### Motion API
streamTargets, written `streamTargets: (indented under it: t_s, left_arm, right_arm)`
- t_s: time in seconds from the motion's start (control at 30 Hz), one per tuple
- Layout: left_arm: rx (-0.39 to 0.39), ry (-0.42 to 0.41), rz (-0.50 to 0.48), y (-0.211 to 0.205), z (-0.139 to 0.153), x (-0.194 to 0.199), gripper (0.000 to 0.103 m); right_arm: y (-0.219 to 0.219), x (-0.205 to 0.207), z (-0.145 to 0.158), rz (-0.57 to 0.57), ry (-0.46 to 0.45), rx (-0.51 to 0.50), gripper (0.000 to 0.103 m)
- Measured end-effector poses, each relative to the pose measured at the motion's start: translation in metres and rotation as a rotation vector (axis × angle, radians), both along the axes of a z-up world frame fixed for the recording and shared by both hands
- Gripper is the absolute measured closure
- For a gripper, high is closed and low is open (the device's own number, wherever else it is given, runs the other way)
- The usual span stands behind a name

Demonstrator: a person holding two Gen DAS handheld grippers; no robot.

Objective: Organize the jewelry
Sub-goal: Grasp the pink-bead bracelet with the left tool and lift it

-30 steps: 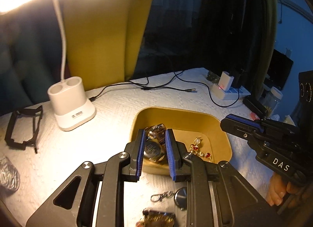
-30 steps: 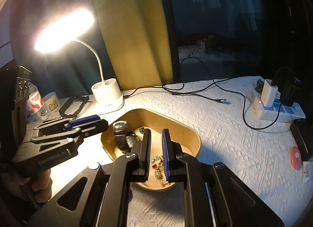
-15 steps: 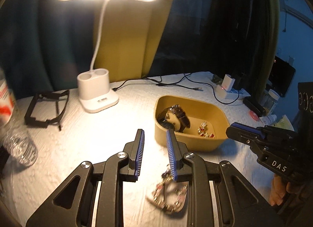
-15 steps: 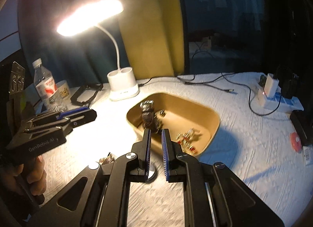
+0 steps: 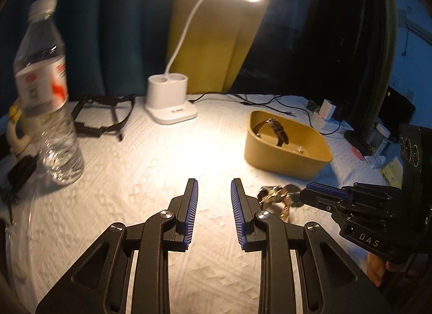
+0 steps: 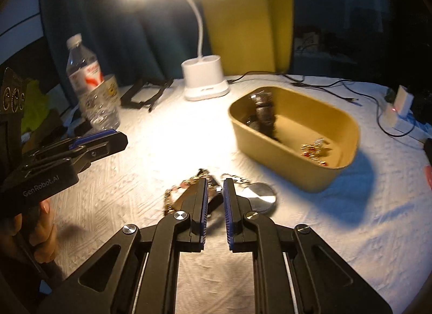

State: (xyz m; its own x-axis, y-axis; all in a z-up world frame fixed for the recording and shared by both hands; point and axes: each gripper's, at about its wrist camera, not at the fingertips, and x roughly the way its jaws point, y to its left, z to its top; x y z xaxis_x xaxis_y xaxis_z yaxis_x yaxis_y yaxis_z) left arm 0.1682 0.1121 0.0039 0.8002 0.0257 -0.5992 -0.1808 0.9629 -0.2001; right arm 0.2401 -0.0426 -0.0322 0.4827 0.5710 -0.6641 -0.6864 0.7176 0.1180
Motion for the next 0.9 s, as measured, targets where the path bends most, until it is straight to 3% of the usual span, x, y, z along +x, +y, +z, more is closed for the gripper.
streamTargets:
  t_s: [0.57,0.6,0.67,0.9]
  left_arm:
    - [-0.033,0.018,0.023,0.010,-0.012,-0.014,0.076]
    - [-0.035,0.018,0.023,0.010,-0.012,-0.013,0.076]
    - [-0.037,0.019,0.025,0.010,-0.012,-0.012,0.076]
    - [-0.038,0.027,0.029,0.009,-0.013,-0.011,0.076]
  right_arm:
    - [0.027,-0.002,-0.013,0.024,-0.138,-0.160,0.091]
    - [0.027,-0.002,-0.013,0.027,-0.139,-0.160,0.092]
    - [0.027,-0.002,-0.015,0.036,-0.131,-0.156,0.102]
    - [0.017,-0.005,-0.005,0.026,-0.151,-0.106,0.103]
